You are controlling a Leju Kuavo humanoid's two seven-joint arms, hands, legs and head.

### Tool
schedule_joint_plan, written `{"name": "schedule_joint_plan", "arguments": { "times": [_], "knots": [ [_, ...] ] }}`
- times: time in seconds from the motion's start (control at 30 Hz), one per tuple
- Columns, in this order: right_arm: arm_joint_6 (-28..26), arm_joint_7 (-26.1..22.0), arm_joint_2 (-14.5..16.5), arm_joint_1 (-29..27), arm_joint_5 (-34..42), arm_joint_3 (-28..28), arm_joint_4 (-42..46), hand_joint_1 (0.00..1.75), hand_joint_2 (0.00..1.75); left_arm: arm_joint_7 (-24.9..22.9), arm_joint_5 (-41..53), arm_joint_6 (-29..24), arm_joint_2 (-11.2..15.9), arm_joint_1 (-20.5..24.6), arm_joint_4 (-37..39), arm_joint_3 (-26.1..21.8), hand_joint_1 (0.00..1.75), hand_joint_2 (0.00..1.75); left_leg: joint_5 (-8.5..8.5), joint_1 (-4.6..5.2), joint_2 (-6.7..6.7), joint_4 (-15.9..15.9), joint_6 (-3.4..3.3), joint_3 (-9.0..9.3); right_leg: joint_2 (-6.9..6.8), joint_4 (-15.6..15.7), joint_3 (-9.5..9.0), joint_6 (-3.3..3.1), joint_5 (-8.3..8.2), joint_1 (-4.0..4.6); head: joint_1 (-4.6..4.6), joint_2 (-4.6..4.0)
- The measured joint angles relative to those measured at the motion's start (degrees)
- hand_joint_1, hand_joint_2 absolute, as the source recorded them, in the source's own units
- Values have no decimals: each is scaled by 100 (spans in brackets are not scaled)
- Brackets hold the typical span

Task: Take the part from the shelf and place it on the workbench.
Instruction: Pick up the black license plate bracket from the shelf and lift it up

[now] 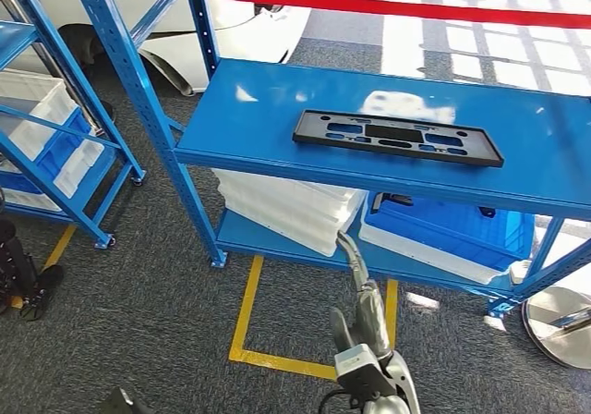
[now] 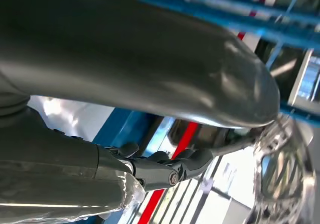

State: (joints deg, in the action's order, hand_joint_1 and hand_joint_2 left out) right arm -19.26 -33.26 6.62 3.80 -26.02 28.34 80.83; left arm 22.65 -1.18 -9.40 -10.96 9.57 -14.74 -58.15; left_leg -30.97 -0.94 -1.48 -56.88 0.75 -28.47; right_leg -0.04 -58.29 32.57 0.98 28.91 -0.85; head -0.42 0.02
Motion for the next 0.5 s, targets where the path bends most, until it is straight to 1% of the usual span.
{"name": "schedule_joint_plan", "arguments": {
  "times": [0.13, 0.2, 0.4, 0.5],
  "knots": [
    [274, -135, -20, 26, 169, 526, -130, 0, 0, 173, 0, 148, -11, 26, 14, 33, 0, 0, 0, 0, 0, 0, 0, 0, 1, 0, 1, 0, 0, 0, 0, 0],
    [213, -151, -43, 53, 124, 661, -178, 0, 0, 267, 0, 207, -15, 26, 24, 58, 0, 0, 0, 1, -1, 0, 0, 0, 1, 0, 1, 0, 0, 0, 1, 0],
    [-765, -66, -85, 11, -387, 726, -239, 0, 0, 646, 0, 513, -17, -26, 44, 235, 0, 0, 0, 1, -1, 0, 0, 1, 2, 1, 1, 0, 0, -1, 0, 0],
    [-921, -60, -107, -22, -460, 726, -239, 0, 0, 750, 0, 613, -17, -61, 51, 302, 0, 0, 0, 1, -1, 0, 0, 0, 4, 1, 3, 0, 0, 0, 0, 0]
  ]
}}
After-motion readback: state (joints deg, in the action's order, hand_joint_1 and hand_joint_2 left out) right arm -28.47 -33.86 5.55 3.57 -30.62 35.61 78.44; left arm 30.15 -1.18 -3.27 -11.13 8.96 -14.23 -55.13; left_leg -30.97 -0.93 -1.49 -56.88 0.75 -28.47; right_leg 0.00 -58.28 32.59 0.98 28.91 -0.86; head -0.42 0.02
